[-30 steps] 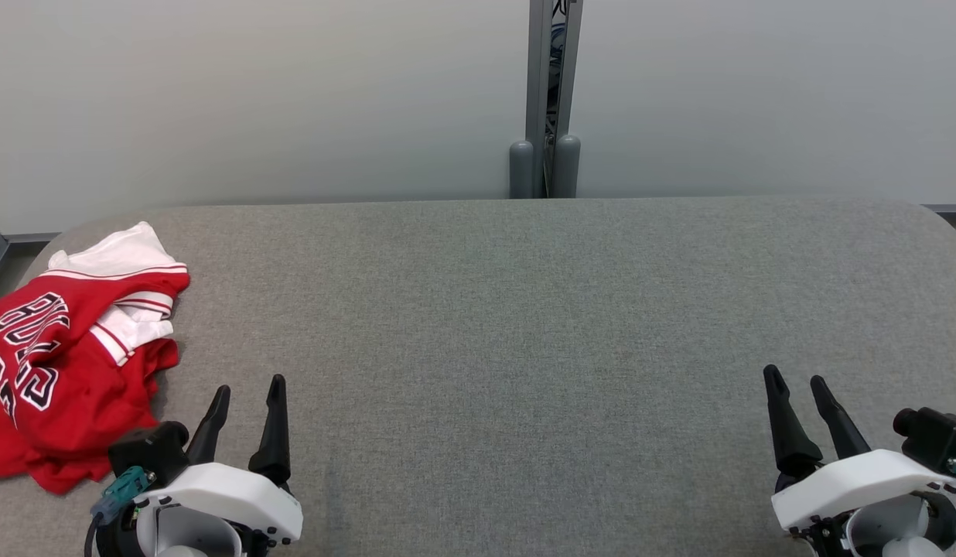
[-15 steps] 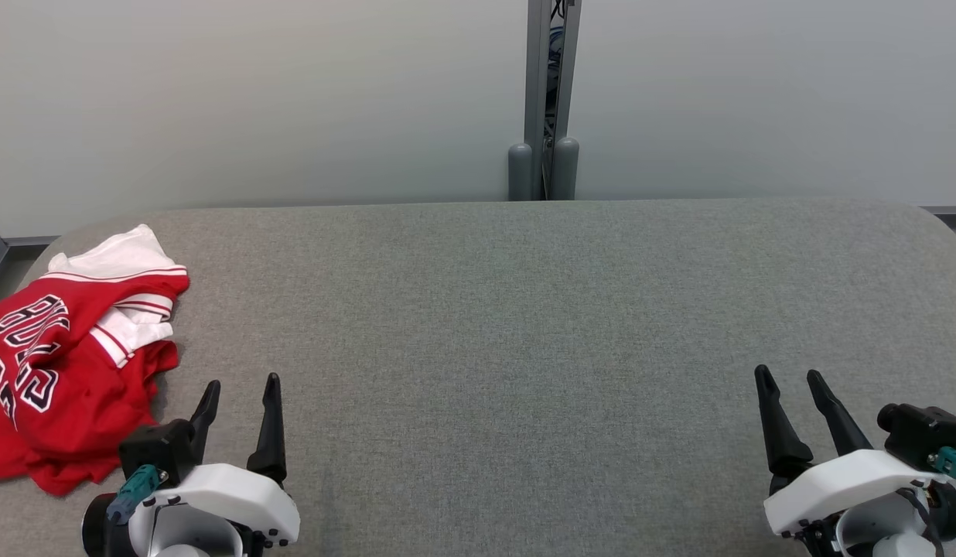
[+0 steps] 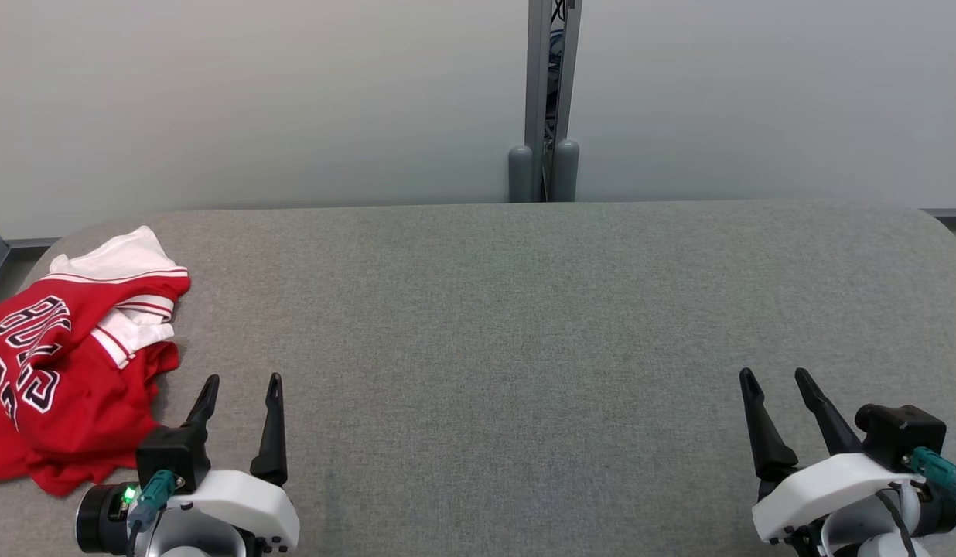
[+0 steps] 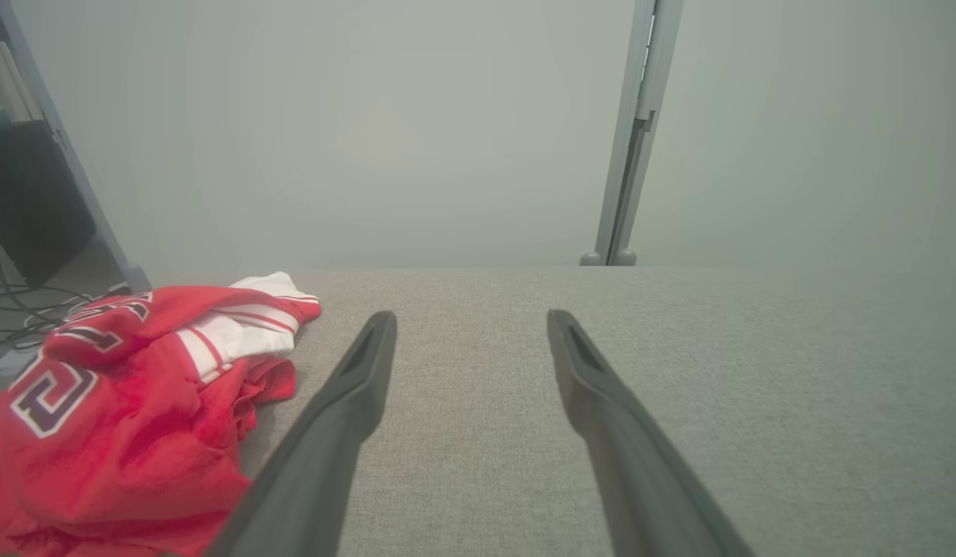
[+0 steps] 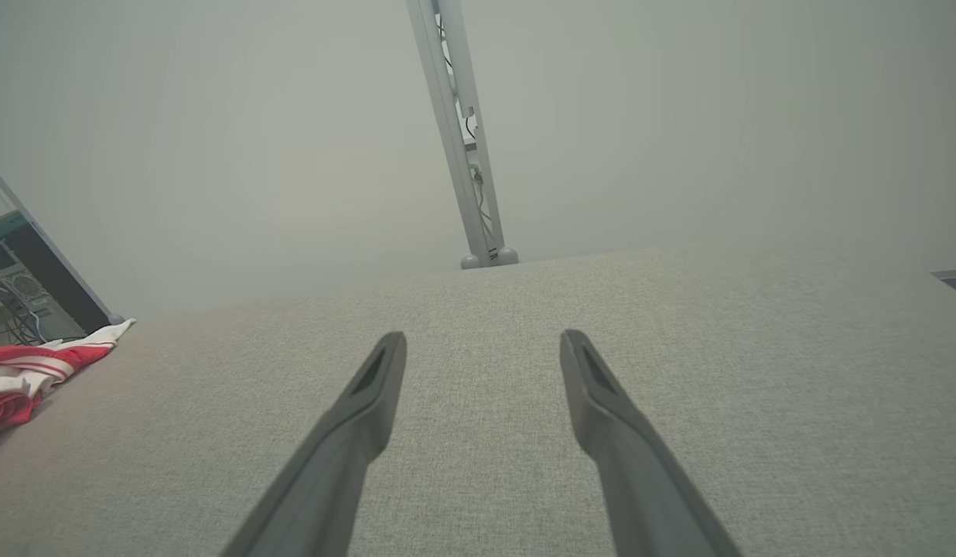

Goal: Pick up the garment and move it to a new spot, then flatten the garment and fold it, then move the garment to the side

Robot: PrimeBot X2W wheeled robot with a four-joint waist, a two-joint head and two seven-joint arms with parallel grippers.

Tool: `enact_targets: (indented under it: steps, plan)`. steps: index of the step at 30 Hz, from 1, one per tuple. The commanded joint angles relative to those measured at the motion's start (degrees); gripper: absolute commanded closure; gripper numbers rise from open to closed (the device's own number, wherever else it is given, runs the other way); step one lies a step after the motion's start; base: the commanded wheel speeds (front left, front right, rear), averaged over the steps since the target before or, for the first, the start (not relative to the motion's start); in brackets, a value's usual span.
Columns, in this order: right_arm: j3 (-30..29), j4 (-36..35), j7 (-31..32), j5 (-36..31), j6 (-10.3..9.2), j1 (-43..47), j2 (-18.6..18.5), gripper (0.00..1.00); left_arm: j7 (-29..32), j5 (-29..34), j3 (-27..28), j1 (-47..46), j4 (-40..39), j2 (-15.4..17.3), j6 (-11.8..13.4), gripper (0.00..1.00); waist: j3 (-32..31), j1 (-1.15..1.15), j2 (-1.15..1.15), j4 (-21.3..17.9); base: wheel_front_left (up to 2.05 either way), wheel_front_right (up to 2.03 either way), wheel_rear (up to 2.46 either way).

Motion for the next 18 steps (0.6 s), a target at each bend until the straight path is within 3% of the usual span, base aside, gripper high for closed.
enact_targets:
  steps: [1,18]
  plan:
    - [0.29,-0.22,-0.55,-1.41,0.09,-0.48,-0.54,0.0,-0.17,1.46,-0.19,-0.79,0.0,0.55,0.1,0.0,-0.01,0.0,0.0,-0.04,0.0,0.0,0.0]
    - [1.44,-0.01,-2.29,-7.65,0.1,-0.46,-0.64,0.0,-1.61,7.3,-1.0,-0.83,0.31,1.78,2.15,0.0,-0.53,0.0,0.0,0.45,0.0,0.0,0.0]
